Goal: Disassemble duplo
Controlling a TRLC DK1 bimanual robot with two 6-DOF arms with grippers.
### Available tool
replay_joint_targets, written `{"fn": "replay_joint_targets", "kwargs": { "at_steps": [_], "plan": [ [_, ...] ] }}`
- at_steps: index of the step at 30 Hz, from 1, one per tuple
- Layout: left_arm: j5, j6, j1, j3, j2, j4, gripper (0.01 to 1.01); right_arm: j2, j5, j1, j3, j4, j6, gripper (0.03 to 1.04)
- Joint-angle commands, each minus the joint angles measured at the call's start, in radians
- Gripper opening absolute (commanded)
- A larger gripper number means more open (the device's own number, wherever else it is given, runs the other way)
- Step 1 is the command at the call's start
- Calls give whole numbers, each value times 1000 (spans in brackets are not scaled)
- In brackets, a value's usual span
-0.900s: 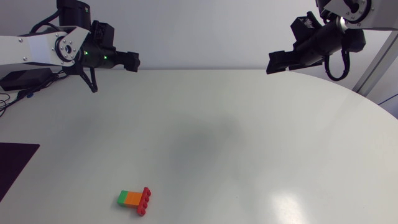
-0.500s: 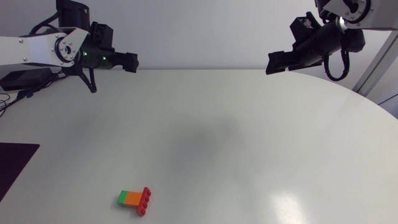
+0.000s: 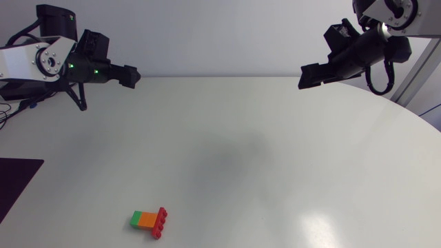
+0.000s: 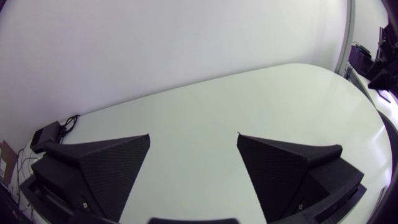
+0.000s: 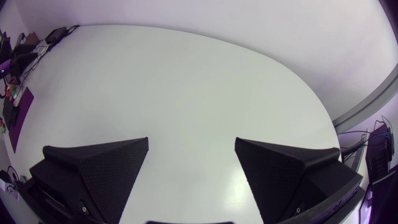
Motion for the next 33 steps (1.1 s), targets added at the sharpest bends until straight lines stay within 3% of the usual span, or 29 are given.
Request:
{"fn": "replay_joint_targets", "kwargs": {
  "at_steps": [1, 8, 16, 24, 33],
  "plan": [
    [42, 82, 17, -62, -58, -31, 975, -42, 3, -8, -48, -25, -48, 998],
    [159, 298, 50, -249, -214, -98, 974, -125, -27, -3, -137, -63, -151, 998],
    [291, 592, 65, -418, -406, -327, 974, -223, -79, 45, -237, -114, -238, 998],
    [385, 806, 71, -445, -492, -578, 969, -306, -181, 57, -301, -198, -346, 1000],
    [400, 1076, 73, -481, -532, -813, 967, -398, -286, 75, -395, -339, -504, 1000]
  ]
}}
